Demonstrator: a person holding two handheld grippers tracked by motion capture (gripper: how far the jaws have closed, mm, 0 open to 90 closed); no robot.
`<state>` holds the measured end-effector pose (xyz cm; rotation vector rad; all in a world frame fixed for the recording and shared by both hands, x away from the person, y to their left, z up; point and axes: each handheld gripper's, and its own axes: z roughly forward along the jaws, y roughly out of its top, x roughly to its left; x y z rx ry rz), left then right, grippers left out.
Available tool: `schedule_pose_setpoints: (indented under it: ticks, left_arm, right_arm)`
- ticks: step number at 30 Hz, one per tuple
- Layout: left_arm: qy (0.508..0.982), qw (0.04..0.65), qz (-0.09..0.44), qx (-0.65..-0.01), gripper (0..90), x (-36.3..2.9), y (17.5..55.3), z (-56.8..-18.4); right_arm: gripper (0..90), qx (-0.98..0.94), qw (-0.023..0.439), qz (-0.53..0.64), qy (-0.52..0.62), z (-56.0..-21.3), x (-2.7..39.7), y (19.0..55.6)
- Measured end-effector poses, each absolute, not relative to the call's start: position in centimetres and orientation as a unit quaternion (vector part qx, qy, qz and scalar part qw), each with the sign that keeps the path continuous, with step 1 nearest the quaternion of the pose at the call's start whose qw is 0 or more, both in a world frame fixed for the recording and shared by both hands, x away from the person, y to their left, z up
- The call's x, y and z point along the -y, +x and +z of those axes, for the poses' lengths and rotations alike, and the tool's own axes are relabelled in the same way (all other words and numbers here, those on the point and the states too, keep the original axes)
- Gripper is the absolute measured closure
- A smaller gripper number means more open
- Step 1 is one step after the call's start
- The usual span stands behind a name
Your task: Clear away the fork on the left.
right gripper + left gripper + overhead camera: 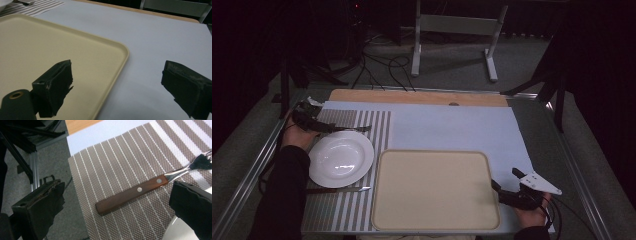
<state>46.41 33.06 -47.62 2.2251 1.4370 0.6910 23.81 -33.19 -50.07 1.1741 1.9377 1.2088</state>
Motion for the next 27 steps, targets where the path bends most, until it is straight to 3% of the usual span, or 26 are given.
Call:
schedule_pose_setpoints:
  ticks: [18, 27]
  left_arm:
    - [0.795, 0.167, 0.199, -0.549, 4.5, -33.2, 47.5, -49.0]
    - [0.798, 0.171, 0.190, -0.545, 15.5, -33.0, 47.8, -49.9]
  right_arm:
    - [9.7, -0.727, 0.280, 0.448, 0.439, -50.1, 33.2, 23.8]
    - [9.7, -0.730, 0.279, 0.445, 0.438, -50.2, 33.3, 23.8]
